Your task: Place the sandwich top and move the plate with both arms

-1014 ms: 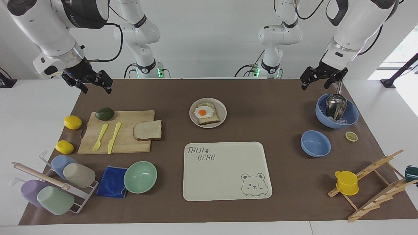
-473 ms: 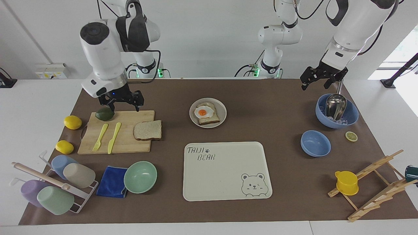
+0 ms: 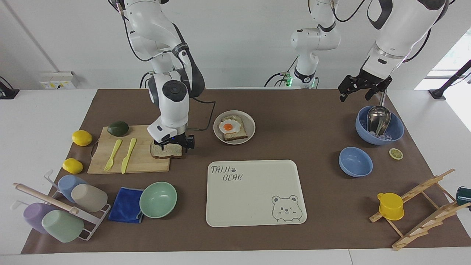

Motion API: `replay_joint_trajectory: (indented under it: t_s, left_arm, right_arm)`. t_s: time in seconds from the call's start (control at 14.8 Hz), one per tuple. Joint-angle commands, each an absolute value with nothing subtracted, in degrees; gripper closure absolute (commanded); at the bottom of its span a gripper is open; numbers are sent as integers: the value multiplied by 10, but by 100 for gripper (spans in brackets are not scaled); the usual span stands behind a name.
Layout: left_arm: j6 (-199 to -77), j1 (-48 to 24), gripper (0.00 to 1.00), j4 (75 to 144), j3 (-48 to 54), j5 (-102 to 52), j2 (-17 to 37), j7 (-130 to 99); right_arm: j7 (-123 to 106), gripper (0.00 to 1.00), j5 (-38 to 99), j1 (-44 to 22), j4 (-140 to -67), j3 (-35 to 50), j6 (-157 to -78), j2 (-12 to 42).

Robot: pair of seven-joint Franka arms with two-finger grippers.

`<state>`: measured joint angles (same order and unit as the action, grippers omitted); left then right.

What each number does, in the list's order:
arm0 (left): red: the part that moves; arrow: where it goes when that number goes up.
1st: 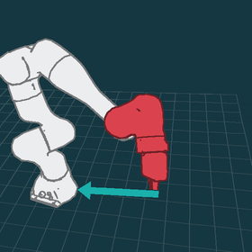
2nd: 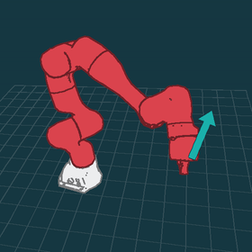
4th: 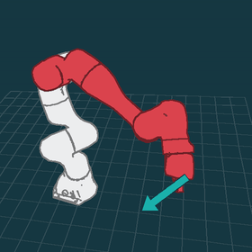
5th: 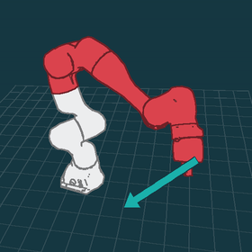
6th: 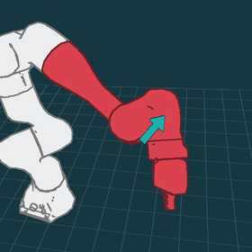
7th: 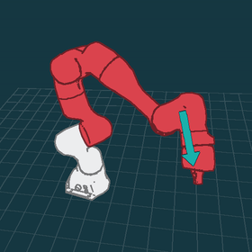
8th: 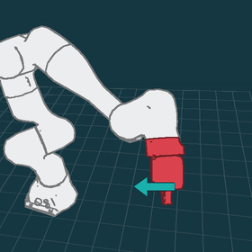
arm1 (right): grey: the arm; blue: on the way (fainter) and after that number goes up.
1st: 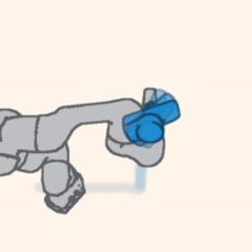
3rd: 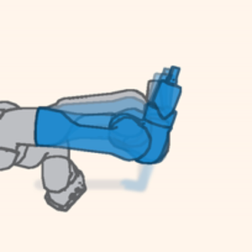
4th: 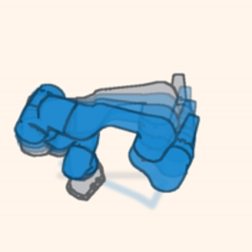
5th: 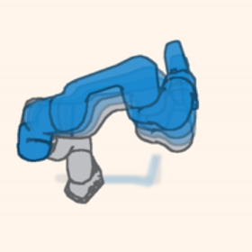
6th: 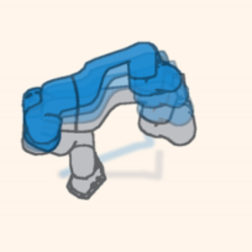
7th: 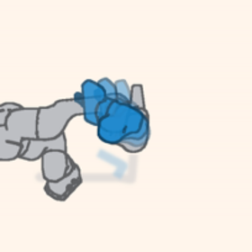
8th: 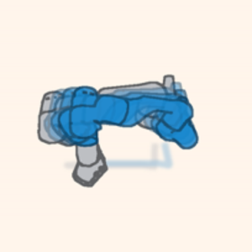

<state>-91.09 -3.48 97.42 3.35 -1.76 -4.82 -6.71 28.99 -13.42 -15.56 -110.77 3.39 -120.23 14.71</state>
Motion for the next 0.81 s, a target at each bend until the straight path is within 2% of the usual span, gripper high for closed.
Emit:
replay_joint_trajectory:
  t_s: [0.0,0.47,0.74]
  left_arm:
    - [-908,-29,0,977,36,-18,-55,-63]
    - [-908,-29,0,977,36,-18,-55,-63]
    - [-908,-29,0,977,36,-18,-55,-63]
  right_arm:
    - [301,0,-148,-142,-1145,40,-1223,138]
    - [305,0,-148,-134,-1193,40,-1257,138]
    - [303,0,-148,-134,-1194,40,-1256,141]
